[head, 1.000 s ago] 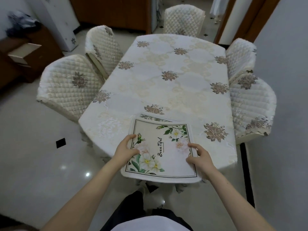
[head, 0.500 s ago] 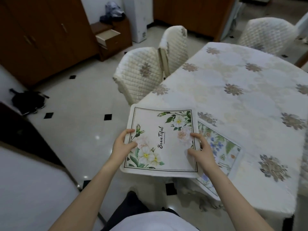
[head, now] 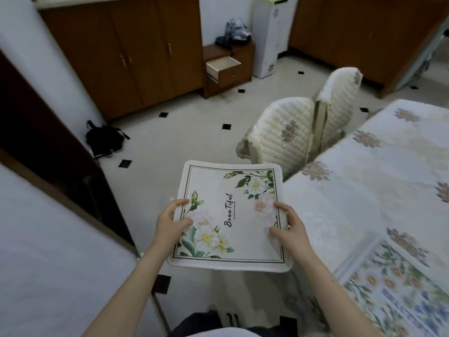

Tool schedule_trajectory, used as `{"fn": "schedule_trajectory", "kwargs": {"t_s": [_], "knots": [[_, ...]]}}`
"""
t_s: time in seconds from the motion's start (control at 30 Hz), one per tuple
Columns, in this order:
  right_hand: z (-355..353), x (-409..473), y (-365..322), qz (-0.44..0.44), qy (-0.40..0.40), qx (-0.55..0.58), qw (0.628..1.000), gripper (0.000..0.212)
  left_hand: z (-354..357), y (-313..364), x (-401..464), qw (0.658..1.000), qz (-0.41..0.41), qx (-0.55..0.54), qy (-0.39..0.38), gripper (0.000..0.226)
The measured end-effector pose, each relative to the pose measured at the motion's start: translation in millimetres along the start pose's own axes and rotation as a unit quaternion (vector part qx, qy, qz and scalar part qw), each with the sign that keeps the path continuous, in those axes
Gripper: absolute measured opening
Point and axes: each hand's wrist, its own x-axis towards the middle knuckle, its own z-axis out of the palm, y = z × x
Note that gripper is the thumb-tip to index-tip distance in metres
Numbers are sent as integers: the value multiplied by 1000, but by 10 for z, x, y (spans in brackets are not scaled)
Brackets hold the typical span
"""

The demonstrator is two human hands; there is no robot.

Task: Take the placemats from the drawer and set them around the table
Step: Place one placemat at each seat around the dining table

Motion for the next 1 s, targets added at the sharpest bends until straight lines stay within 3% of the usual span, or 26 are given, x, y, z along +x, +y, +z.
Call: {"fn": "schedule_trajectory", "kwargs": {"t_s": [0.43,0.83,1.0], "knots": [[1092,1589,-573,11,-61,8,998,61,-766,-102,1545,998,-37,-28,35,49],[1555,3801,-1408,-6,-106,27,994,61,-806,541,3776,997,-31,-24,68,48],[1613,4474,-1594,-5,-88,19,996,56,-711,664,4541,998,-27,-17,53,50]]}}
